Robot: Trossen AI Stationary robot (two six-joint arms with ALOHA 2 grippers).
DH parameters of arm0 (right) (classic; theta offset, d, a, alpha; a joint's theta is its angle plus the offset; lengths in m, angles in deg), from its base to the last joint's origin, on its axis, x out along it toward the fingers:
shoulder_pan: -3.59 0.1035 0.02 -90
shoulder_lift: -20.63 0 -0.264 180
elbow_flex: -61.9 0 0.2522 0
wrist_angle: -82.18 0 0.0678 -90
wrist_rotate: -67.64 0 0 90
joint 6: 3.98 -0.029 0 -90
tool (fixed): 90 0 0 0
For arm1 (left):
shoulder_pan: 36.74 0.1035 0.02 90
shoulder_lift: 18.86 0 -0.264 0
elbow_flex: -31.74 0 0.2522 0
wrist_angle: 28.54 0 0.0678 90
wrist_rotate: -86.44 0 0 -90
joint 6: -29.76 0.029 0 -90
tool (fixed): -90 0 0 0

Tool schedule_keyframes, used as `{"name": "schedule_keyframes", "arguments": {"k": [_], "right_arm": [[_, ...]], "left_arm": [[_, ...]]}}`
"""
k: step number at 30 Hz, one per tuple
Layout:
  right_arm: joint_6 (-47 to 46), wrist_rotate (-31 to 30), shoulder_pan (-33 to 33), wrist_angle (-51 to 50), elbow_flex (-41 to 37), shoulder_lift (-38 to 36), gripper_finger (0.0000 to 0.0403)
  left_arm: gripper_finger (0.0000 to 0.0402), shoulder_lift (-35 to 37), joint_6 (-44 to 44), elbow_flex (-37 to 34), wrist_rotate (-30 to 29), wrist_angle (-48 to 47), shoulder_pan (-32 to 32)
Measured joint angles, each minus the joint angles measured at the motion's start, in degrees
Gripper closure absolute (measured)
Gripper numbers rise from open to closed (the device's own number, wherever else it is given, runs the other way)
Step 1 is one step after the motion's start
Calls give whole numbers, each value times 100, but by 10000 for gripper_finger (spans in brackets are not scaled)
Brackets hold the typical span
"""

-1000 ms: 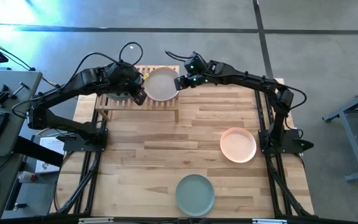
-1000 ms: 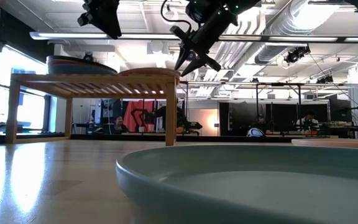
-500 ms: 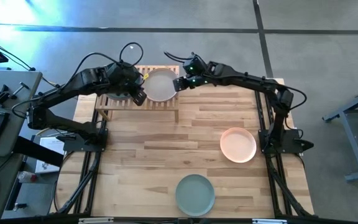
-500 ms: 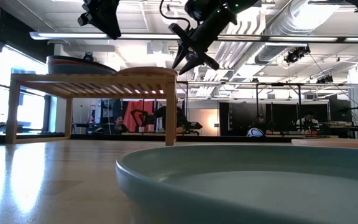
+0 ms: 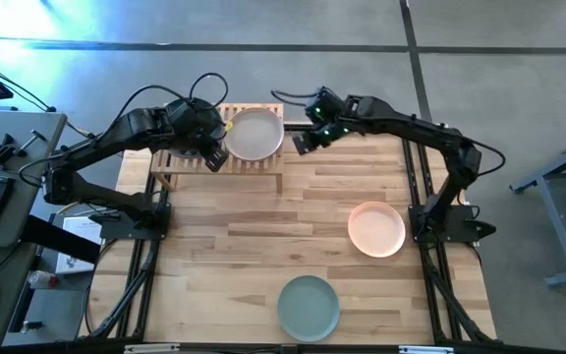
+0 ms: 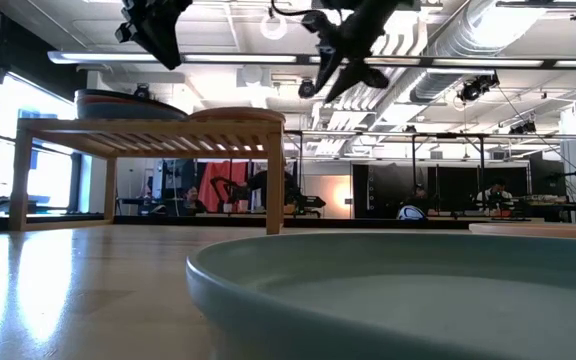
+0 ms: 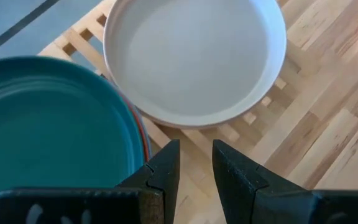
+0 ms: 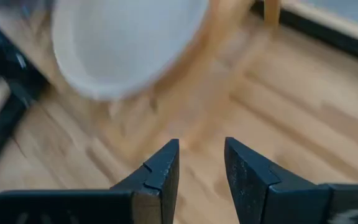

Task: Place and stack plates onto a shelf
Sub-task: Stack the white plate on the gray plate

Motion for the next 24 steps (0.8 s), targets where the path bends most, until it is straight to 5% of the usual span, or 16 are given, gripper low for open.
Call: {"name": "schedule_keyframes", "arguments": {"k": [11,24], "right_arm": [[-684,-604,1177,-2008,-172,-97,295],[-2949,-499,2947,-1845,-1707,-91,295]], "left_arm": [[316,0,-13,-3,824,-307,-181],[316,-20,-267,-284,894,-262,-1106]]}}
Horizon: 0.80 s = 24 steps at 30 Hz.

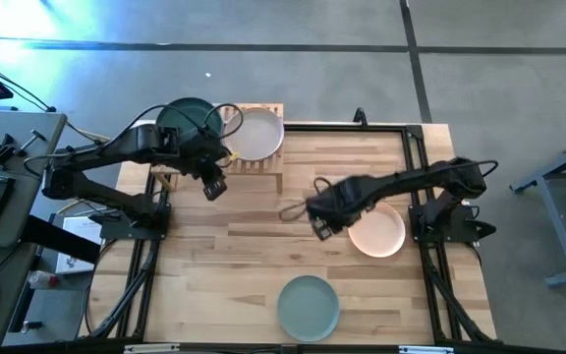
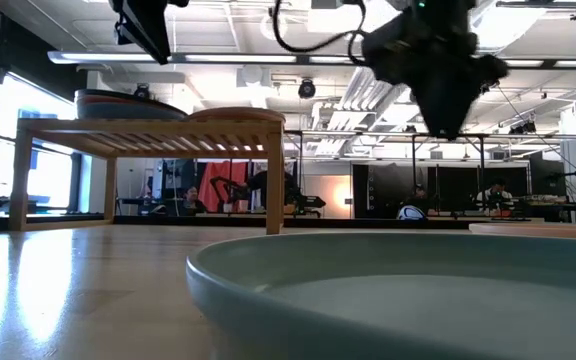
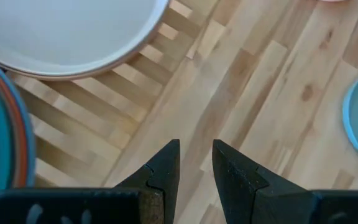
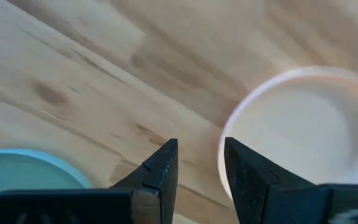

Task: Place and stack plates onto a shelf
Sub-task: Stack the white plate on the gray plate

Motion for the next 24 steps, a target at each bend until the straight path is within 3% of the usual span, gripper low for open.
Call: {"name": "schedule_keyframes", "arguments": {"k": [13,24], "right_arm": [[-1373,181,842,691,-1510,0,295],[-1387,-11,988,1468,-2236,0,295]], "left_arm": [[316,-2,-205,0,-13,29,-496],[316,-2,-449,0,-26,31,-638]]}}
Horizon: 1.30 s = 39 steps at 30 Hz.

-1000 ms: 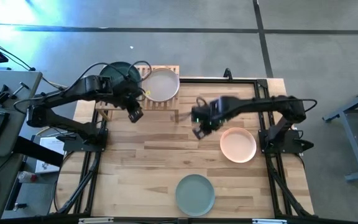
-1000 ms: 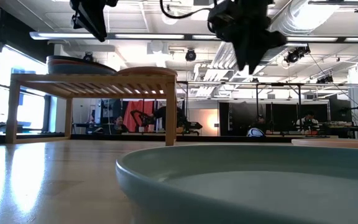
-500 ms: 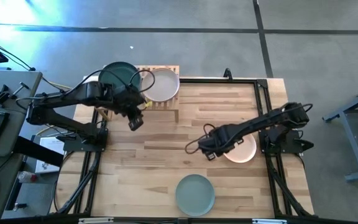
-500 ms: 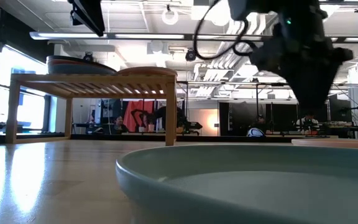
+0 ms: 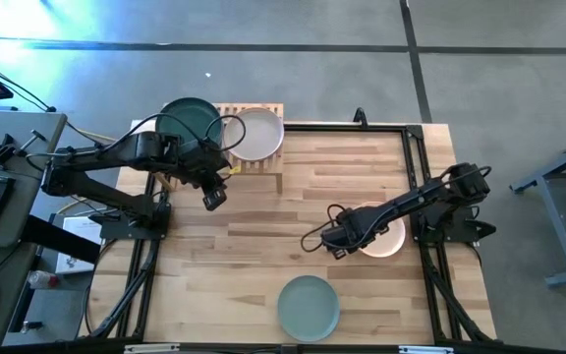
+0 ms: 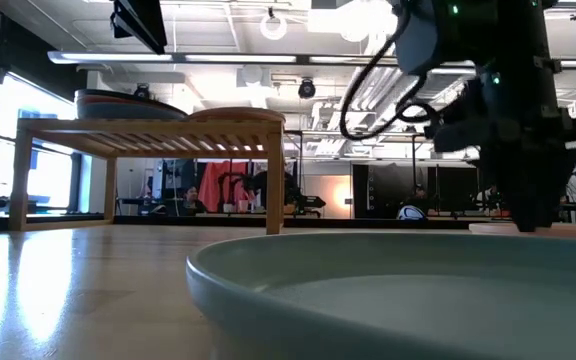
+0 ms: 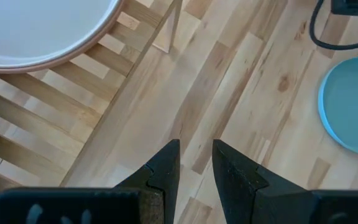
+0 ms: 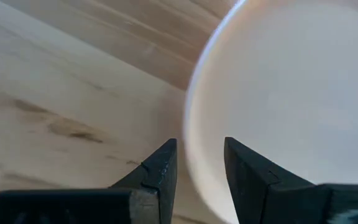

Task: Place and stack plates onto a shelf
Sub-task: Stack the white plate on the gray plate

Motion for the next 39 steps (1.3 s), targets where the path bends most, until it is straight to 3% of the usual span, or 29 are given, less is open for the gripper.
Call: {"name": "schedule_keyframes", "arguments": {"k": [10,18,22,29,39], "right_arm": [[-330,118,-13,823,-622,-26,299],[-117,214,-52,808,-498,2,393],[-86,236,-101,777,-398,9,395],[145,41,-142,271,140,9,402],[426,-831,-146,-1320,1617,7,403]], "left_arm": [[316,0,2,0,0,0,0],[316,0,78,0,-3,1,2],[316,0,107,0,-29,2,2],[316,-2,237,0,-42,0,2],[316,-2,376,0,-43,0,2]]}}
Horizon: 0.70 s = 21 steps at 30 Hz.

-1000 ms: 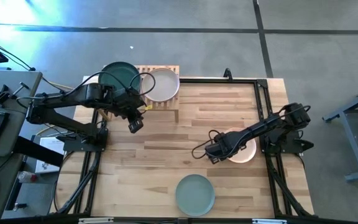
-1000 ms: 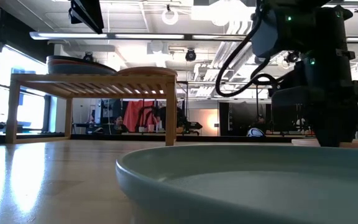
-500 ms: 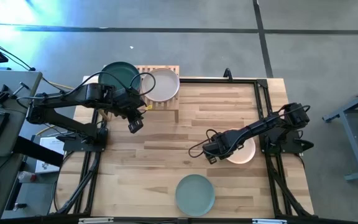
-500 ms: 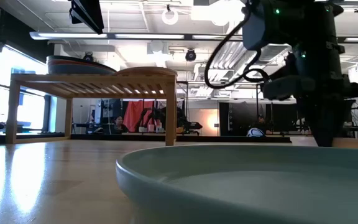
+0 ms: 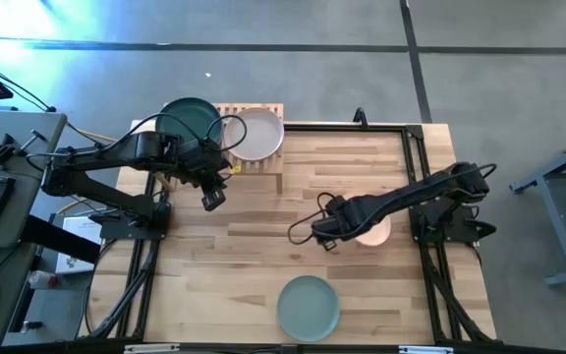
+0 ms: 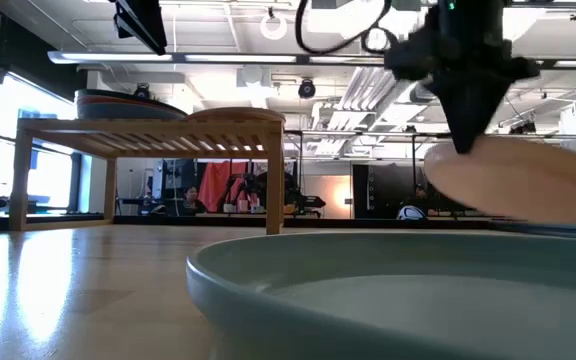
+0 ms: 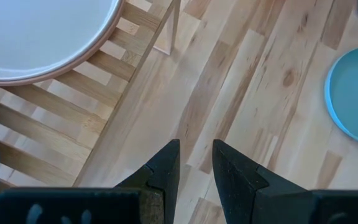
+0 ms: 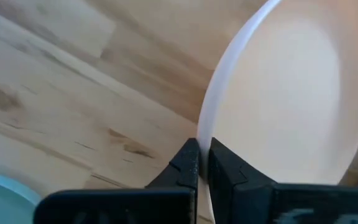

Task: Place and stack plates onto a shelf
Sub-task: Stack the white plate on the gray plate

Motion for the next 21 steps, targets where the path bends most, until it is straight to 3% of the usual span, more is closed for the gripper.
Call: {"name": "schedule_keyframes", "arguments": {"k": [10,21], "right_arm": [[800,-795,-362,-1415,1121,0,403],[2733,-1697,-1227,-1589,1952,-2,403]], "left_arm": [[316,0,81,0,2,0,0],[316,0,28,0,2,0,0]]}}
